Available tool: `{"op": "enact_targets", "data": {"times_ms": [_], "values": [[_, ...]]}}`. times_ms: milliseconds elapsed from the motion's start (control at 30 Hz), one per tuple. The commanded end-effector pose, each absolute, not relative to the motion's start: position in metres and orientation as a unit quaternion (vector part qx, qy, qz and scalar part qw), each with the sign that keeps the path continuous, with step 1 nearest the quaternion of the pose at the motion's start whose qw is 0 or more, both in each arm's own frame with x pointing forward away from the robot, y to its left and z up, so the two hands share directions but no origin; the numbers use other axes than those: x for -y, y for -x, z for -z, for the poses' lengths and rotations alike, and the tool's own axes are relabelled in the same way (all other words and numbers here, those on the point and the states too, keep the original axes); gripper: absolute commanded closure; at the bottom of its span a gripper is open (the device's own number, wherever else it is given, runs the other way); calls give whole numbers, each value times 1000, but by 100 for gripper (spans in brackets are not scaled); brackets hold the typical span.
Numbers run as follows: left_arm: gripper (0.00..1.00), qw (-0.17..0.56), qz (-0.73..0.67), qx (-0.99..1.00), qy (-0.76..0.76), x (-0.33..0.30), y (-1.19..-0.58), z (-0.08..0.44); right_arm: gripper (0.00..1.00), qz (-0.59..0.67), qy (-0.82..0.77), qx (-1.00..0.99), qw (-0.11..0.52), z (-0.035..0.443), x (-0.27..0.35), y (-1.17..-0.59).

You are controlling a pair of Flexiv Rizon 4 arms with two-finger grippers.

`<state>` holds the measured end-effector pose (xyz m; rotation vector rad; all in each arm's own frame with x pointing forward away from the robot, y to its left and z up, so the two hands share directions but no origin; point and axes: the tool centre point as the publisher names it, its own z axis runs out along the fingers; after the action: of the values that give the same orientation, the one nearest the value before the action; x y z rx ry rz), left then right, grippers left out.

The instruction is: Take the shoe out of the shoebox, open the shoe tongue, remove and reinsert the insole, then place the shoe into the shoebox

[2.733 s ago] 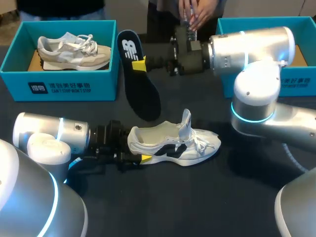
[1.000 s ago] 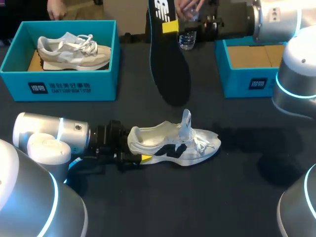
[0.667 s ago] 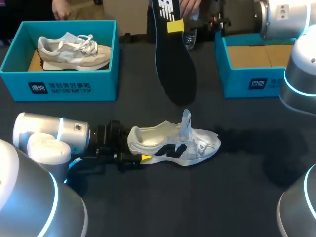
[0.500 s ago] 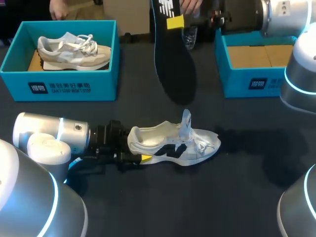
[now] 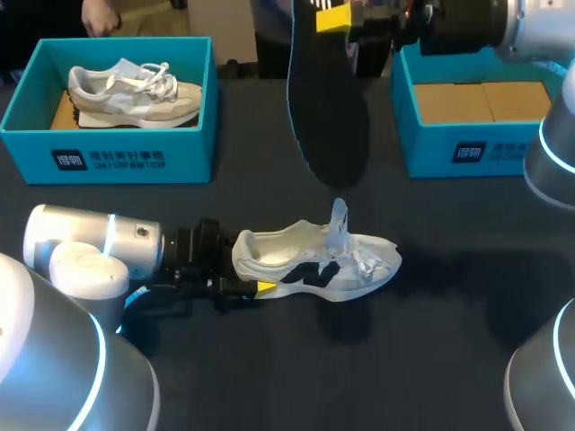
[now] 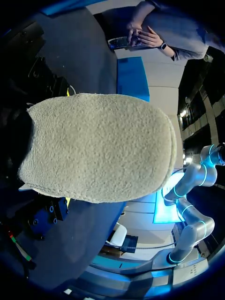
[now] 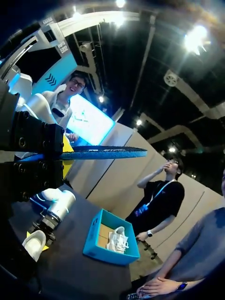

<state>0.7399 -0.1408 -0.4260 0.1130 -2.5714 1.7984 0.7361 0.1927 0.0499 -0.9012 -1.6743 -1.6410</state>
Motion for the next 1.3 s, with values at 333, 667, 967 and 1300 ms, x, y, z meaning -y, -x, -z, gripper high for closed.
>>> {"op": "enact_targets", "data": {"times_ms": [333,667,967,1300], "values": [[100,1,-571,820,-37,142,-749,443,100,638,371,617,273,-44,-195,-700],[100,1,-571,820,-37,142,-749,443,100,648,373,603,278,-45,-189,-681],[100,1,-571,820,-37,142,-749,443,100,655,367,609,255,-55,-192,-659],[100,1,-571,820,-37,142,-749,443,100,653,367,610,259,-46,-181,-659]]}}
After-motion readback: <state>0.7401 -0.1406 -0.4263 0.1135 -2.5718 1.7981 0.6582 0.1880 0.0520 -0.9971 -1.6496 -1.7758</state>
